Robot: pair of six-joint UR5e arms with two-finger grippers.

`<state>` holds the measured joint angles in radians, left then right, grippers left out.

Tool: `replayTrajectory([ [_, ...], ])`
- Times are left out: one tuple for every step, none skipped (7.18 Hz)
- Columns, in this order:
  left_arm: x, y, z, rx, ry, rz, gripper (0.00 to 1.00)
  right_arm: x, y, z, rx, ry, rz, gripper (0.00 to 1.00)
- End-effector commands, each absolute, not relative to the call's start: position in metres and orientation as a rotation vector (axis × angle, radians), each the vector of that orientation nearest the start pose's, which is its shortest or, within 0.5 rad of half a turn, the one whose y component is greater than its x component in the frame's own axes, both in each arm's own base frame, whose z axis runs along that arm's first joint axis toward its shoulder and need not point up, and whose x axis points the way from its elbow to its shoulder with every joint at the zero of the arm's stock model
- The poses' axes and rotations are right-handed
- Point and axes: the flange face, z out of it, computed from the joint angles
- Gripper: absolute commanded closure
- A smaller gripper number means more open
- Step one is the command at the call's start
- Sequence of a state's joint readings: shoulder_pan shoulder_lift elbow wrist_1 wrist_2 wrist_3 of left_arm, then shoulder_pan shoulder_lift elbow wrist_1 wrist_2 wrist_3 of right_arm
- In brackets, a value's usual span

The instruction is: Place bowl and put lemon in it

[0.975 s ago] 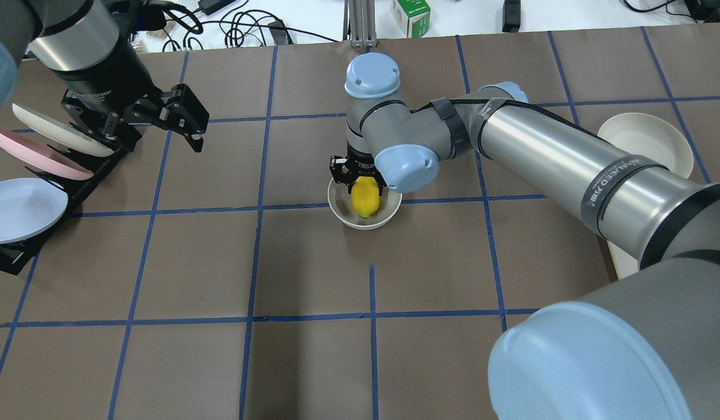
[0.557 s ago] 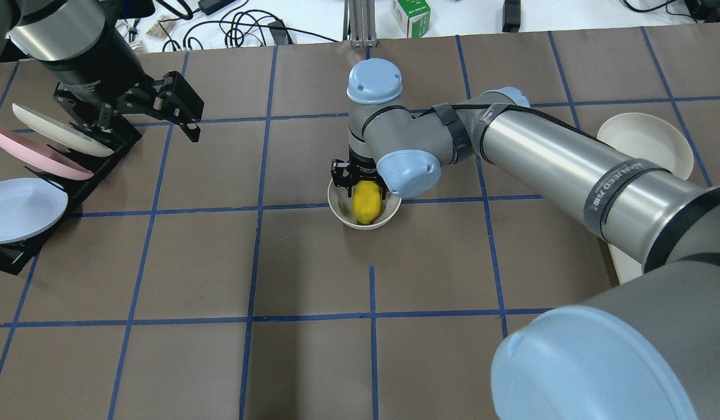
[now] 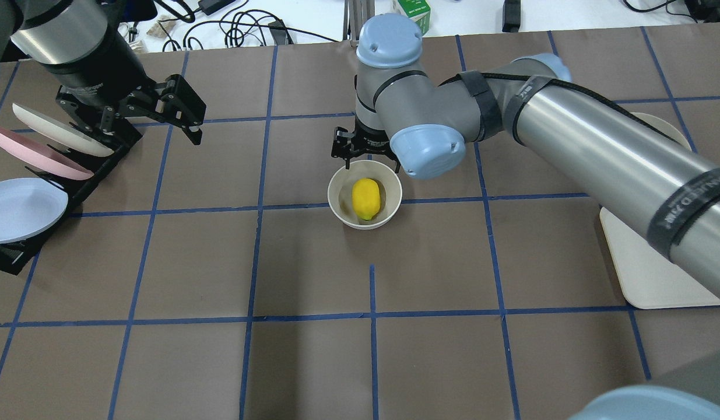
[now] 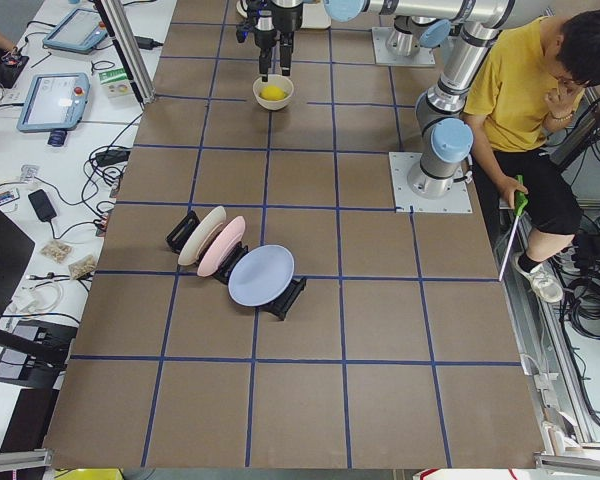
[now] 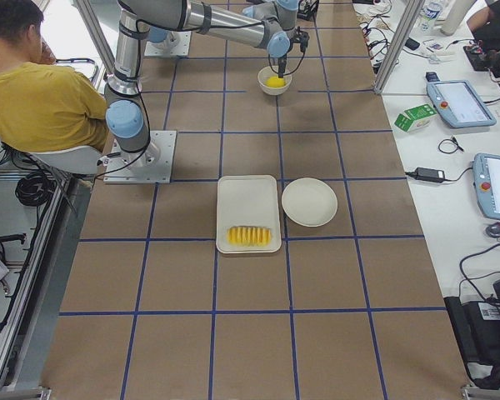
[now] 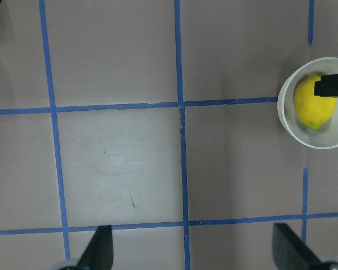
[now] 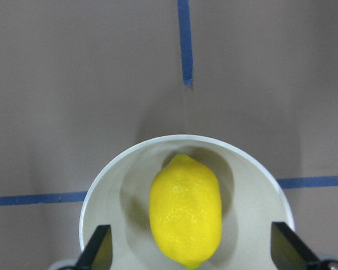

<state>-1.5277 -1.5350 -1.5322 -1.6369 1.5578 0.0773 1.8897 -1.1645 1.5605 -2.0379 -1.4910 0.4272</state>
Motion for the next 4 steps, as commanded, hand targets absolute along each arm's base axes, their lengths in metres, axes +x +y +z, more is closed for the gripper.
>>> replayTrajectory([
  [-0.112,-0.485,0.517,0.060,3.110,-0.004,0.00,0.253,-0.574,0.369,0.248,3.046,-0.015,0.00],
  [-0.113,-0.485,0.517,0.060,3.112,-0.002,0.00,0.195,-0.575,0.411,0.212,3.058,-0.038,0.00],
  [-0.112,-0.485,0.518,0.053,3.124,0.001,0.00,0.131,-0.570,0.437,0.335,3.061,-0.029,0.00],
  [-0.109,-0.487,0.521,0.039,3.154,-0.013,0.00,0.098,-0.560,0.455,0.429,3.039,0.023,0.00],
])
